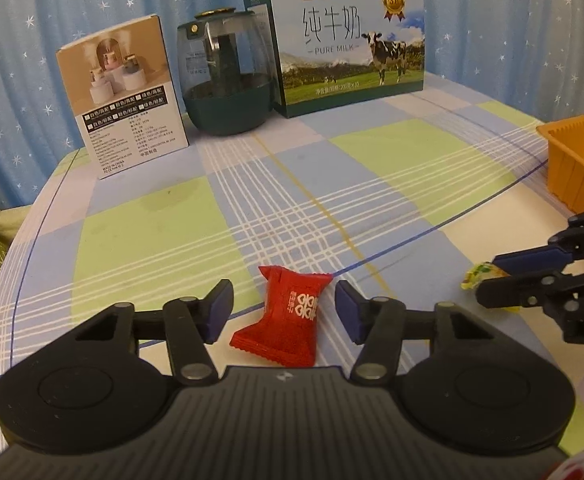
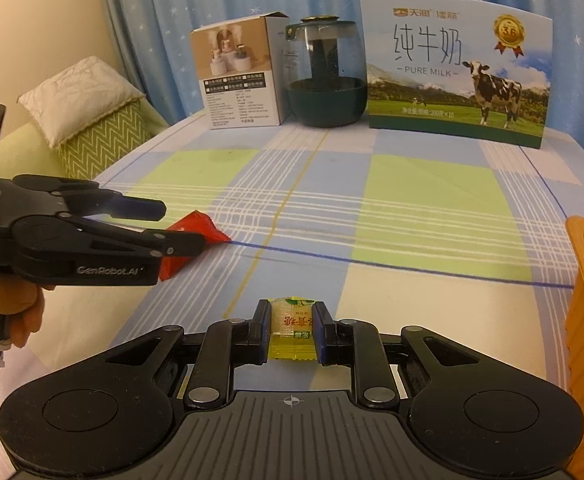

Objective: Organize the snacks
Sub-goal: 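Grasp the small yellow candy with the right gripper while the left grasps the red candy packet, then carry the red packet and yellow candy over the orange tray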

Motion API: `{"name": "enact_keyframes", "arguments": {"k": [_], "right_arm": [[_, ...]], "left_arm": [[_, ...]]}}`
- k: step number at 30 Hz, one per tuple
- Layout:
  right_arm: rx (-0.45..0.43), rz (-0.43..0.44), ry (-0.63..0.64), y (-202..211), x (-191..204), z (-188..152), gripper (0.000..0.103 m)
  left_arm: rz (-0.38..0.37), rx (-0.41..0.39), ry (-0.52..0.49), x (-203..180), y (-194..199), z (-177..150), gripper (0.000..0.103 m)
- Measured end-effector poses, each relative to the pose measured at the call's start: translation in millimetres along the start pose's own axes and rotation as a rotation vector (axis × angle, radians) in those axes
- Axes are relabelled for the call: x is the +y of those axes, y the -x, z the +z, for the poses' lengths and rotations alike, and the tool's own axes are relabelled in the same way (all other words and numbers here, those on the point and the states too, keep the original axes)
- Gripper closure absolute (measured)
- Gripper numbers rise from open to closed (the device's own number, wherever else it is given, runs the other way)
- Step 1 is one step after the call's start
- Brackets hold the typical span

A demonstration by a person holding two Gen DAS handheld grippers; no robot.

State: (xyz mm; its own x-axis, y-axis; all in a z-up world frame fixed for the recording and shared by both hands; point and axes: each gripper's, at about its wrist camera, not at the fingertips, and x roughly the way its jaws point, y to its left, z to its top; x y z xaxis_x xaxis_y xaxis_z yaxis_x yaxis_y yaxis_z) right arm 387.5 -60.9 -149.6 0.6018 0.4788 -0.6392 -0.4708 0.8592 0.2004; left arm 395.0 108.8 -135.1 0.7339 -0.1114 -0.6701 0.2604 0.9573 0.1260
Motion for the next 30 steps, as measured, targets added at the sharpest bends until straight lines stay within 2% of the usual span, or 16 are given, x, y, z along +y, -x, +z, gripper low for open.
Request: {"name": "enact_keyframes", "arguments": {"k": [4, 9, 14, 21, 30], "right_arm": [[0.008, -0.004, -0.007, 0.0, -4.4, -6.7, 0.081], [0.004, -0.009, -0.010, 1.4, -7.2, -11.4, 0.081], [-0.005, -0.015, -0.013, 2.4, -7.0, -10.7, 0.081], [-0.021, -0.039, -0.033, 12.0, -7.1, -8.8, 0.081], [-0.013, -0.064, -0.104, 41.2, -7.2, -22.9, 0.081]], "left_arm": [[-0.002, 0.000, -0.019, -2.9, -3.7, 1.3, 0.060], [0.001, 0.026, -0.023, -4.3, -9.2, -1.0, 0.076], [-0.002, 0.035, 0.014, -3.5, -6.6, -1.0, 0.079], [-0.002, 0.059, 0.177, 0.2, 4.2, -0.7, 0.081], [-0.031, 0.076, 0.180, -31.6, 36.8, -4.8, 0.081]]}}
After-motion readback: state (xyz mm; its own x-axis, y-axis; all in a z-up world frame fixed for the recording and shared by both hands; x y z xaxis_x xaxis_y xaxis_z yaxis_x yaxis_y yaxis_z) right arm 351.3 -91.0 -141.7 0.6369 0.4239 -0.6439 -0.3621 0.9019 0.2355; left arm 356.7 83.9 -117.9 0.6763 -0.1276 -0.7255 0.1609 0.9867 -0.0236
